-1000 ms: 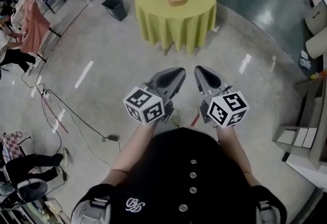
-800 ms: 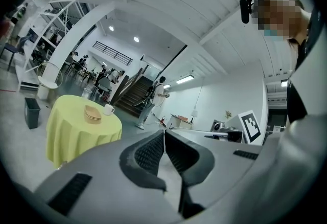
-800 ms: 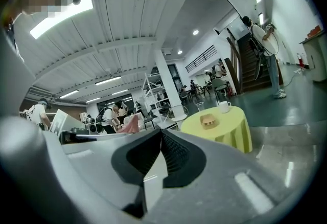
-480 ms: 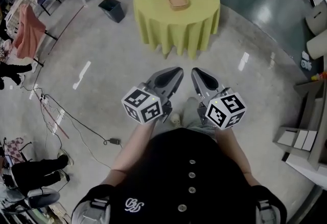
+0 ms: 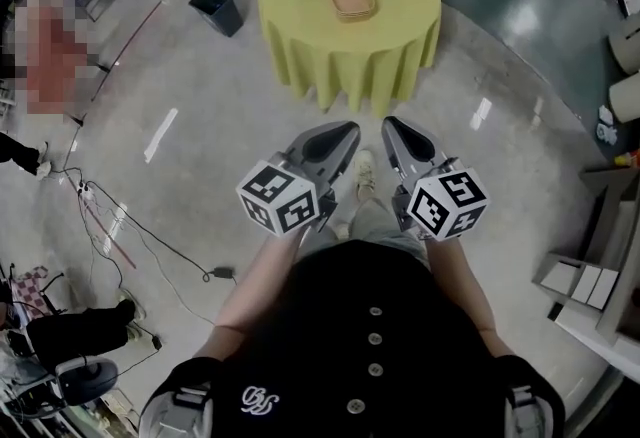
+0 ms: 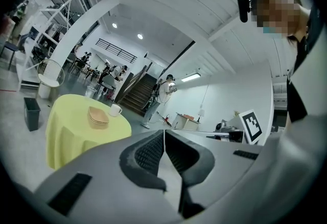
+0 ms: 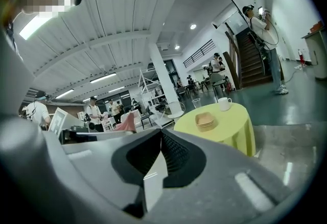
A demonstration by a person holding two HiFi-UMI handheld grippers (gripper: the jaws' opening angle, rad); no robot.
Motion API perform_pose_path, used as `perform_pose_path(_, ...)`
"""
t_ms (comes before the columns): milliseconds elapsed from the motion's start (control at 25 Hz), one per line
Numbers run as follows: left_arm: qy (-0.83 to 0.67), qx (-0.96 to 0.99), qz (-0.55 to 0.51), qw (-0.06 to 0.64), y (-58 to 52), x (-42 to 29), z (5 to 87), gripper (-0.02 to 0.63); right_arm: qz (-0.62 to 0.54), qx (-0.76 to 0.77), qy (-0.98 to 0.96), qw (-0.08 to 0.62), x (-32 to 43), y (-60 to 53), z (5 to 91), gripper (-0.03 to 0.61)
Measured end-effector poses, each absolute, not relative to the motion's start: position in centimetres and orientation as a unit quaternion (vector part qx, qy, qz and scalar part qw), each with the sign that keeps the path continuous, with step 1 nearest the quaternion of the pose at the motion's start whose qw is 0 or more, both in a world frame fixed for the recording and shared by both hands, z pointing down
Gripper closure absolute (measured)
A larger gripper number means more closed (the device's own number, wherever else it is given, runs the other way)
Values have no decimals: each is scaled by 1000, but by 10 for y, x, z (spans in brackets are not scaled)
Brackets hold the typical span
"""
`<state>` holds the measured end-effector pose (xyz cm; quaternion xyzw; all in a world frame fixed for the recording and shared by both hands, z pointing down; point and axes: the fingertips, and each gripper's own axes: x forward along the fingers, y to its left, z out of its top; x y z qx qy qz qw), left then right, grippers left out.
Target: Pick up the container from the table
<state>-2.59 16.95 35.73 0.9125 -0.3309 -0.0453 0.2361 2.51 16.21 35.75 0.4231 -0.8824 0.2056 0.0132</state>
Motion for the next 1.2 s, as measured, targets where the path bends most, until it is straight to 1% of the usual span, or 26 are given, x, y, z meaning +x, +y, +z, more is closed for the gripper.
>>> perform_pose_path(720, -399, 886, -49, 231, -13, -17, 346, 595, 218, 371, -902, 27, 44, -14, 353, 575)
perform_pose_path(1040, -410, 878, -61, 240, -61, 2, 351, 595, 229, 339, -912, 41, 53, -60, 359, 575)
perform_pose_path(1200, -418, 873, -66, 241, -76, 1, 350, 595, 232, 317, -919, 36, 44, -73, 358, 575)
